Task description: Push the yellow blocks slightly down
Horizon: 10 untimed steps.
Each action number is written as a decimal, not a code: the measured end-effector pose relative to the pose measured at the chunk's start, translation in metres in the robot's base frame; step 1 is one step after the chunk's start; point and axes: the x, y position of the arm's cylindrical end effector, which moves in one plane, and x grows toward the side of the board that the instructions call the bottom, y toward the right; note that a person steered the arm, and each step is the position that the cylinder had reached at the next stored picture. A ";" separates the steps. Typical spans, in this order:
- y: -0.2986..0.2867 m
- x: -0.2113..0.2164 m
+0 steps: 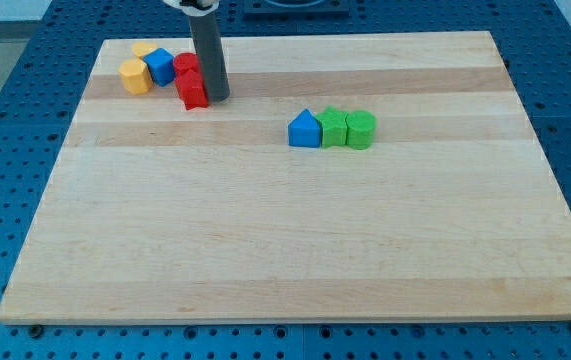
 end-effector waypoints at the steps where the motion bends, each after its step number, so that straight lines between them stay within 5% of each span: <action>1: -0.006 0.000; 4: -0.008 0.005; 6: -0.040 0.077; 10: -0.124 0.032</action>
